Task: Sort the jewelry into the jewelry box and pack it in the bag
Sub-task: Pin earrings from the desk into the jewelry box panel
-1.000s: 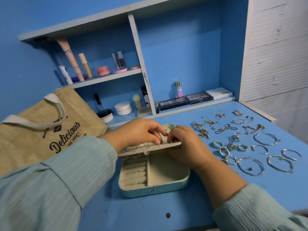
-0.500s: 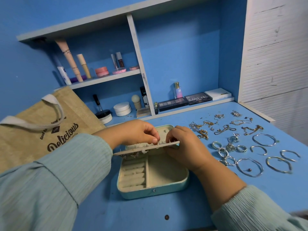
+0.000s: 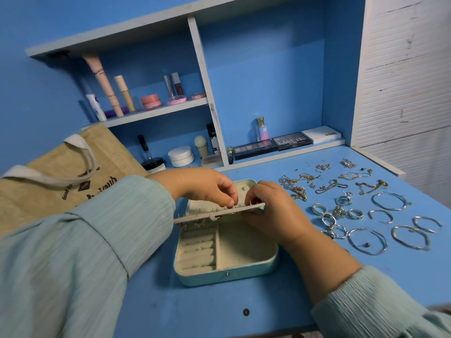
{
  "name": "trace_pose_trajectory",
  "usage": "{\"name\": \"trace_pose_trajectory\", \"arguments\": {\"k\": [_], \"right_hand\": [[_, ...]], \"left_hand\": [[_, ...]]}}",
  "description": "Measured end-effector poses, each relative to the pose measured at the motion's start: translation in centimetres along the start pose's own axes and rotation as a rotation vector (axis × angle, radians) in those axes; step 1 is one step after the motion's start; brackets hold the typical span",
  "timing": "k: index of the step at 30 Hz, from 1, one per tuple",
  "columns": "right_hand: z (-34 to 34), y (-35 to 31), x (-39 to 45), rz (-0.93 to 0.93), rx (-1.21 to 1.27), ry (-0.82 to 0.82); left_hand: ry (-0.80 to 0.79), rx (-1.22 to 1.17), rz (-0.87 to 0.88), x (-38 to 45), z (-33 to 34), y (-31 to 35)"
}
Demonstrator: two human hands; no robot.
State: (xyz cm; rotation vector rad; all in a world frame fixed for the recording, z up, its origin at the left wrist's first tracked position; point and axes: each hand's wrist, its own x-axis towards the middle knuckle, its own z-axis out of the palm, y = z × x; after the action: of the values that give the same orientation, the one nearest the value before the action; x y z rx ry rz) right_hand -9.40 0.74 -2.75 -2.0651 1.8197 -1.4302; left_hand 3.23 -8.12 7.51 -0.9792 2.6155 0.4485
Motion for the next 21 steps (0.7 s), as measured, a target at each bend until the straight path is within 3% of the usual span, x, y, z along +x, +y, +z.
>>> {"name": "trace_pose_trajectory", "arguments": {"k": [8, 21], "right_hand": [[-0.05, -0.14, -0.03, 0.011, -0.011, 0.009], [0.07, -0.06, 0.14, 0.009, -0.019, 0.027]], "left_hand": [[-0.058, 0.08, -0.022, 0.45, -0.37, 0.65], [0.026, -0.006, -0.017, -0.12, 0.0, -0.07]]}}
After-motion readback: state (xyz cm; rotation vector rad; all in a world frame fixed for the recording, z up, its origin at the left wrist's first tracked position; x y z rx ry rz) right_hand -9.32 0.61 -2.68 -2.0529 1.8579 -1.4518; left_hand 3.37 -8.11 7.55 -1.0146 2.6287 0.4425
